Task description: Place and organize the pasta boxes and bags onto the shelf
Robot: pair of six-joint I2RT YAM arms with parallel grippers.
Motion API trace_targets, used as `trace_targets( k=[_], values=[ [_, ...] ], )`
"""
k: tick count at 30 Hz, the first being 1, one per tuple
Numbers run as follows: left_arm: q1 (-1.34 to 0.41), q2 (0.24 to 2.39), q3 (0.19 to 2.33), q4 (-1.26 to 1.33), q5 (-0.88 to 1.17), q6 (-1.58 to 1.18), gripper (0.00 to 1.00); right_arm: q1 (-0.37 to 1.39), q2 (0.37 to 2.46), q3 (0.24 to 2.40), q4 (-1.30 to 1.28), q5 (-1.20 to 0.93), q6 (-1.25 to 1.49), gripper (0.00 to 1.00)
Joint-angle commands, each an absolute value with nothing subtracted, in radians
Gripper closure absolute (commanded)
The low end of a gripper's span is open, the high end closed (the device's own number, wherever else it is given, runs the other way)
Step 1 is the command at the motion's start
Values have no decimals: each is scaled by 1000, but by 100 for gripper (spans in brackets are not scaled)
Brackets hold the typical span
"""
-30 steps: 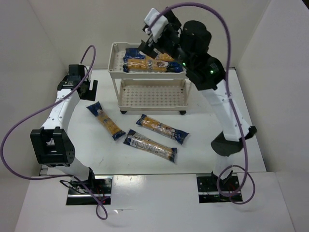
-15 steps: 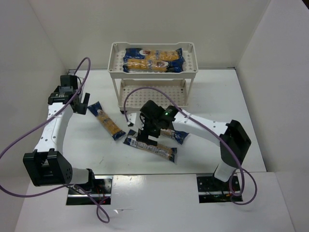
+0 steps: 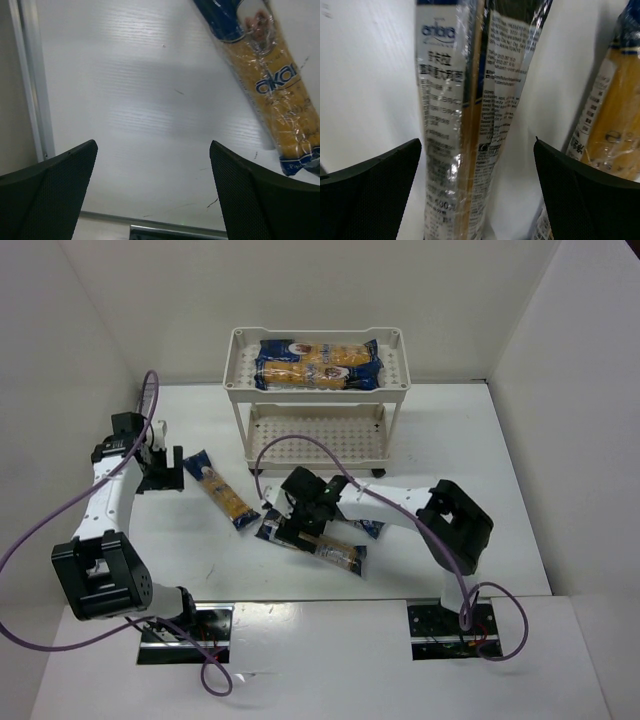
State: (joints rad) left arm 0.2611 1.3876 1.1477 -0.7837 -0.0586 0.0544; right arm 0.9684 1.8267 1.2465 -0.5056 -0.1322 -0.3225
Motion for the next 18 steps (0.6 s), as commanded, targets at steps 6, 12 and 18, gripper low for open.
trace_targets(
  k=[6, 12, 18],
  values=[
    [268, 1428, 1197, -674, 152, -38, 0, 1020, 1890, 1166, -385, 26, -318, 5],
    [268, 1451, 1178, -626, 199, -49, 0, 1104, 1919, 1149, -364, 38, -318, 68],
    [268, 1430, 1158, -615, 187, -49, 0, 1104, 1890, 1209, -373, 148, -444, 100]
  ],
)
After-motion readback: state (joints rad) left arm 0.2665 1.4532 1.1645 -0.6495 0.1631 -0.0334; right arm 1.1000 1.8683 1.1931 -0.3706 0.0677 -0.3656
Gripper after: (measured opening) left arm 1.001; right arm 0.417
